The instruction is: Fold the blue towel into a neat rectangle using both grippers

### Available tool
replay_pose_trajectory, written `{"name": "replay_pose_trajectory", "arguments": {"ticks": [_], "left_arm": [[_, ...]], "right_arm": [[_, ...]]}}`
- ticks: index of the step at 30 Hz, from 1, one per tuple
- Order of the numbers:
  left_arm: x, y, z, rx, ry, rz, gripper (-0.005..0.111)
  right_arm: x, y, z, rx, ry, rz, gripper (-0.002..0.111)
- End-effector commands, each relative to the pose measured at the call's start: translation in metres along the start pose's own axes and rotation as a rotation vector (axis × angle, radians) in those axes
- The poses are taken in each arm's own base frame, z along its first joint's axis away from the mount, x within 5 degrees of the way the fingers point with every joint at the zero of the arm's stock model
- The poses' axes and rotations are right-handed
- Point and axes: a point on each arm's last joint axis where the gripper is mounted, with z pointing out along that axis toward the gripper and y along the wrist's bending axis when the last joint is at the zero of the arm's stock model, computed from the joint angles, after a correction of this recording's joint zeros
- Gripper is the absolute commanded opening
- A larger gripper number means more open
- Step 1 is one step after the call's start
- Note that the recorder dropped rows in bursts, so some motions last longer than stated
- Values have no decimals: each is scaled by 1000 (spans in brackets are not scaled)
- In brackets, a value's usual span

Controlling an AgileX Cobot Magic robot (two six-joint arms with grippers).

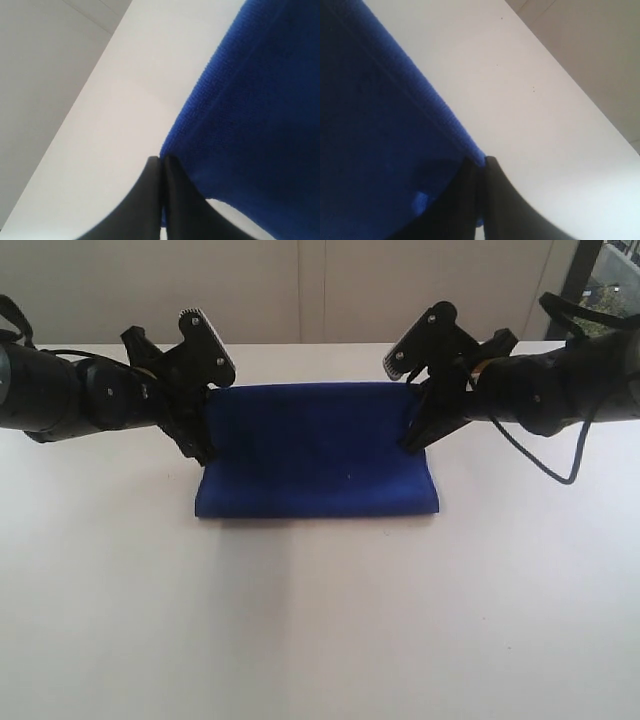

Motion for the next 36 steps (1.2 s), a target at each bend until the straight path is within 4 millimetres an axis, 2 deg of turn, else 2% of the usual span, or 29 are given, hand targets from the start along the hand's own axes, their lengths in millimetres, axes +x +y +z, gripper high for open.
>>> {"name": "replay_pose_trajectory", "arguments": {"ticks": [1, 8, 14, 22, 36], "left_arm": [[-1, 4, 0, -20, -6, -27, 0], [0, 5, 1, -45, -12, -33, 0], [11, 8, 14, -23, 26, -57, 0], [6, 9, 26, -15, 18, -82, 0], [9, 7, 31, -12, 23, -79, 0]], "right_arm": [[2, -4, 2, 11, 1, 0, 0], [6, -1, 13, 13, -9, -14, 0], [6, -2, 23, 9, -2, -13, 0], [16, -14, 22, 28, 28, 9, 0], [15, -15, 22, 34, 20, 10, 0]]}}
